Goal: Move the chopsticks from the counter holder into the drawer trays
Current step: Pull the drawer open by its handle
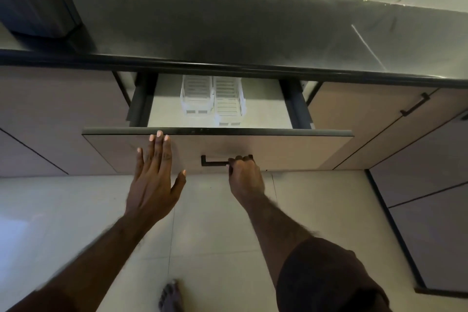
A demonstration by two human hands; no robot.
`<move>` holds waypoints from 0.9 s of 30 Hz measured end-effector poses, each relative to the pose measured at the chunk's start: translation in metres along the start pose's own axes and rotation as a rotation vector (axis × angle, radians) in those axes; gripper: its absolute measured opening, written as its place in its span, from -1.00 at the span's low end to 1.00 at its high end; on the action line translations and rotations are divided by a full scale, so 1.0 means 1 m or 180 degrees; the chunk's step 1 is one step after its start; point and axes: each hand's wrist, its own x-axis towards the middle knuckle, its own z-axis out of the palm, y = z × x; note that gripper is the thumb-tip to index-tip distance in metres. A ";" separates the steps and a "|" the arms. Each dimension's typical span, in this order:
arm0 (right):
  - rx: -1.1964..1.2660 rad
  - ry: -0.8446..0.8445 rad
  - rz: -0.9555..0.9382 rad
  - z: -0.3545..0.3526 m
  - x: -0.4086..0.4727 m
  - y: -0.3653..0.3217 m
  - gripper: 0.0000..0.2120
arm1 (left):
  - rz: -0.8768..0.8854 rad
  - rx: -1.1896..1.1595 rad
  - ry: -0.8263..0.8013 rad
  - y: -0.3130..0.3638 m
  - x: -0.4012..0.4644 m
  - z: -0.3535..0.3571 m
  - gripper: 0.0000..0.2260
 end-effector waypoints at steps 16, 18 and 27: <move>0.0099 -0.0244 -0.0073 0.015 -0.181 0.016 -0.67 | -0.0107 0.0241 -0.0189 0.037 -0.148 -0.029 -0.31; 0.0099 -0.0295 -0.0104 0.013 -0.192 0.017 -0.66 | -0.0065 0.0282 -0.0232 0.037 -0.160 -0.031 -0.30; 0.0040 -0.0618 -0.0199 0.009 -0.222 0.017 -0.55 | 0.0049 0.0310 -0.0290 0.049 -0.193 -0.041 -0.30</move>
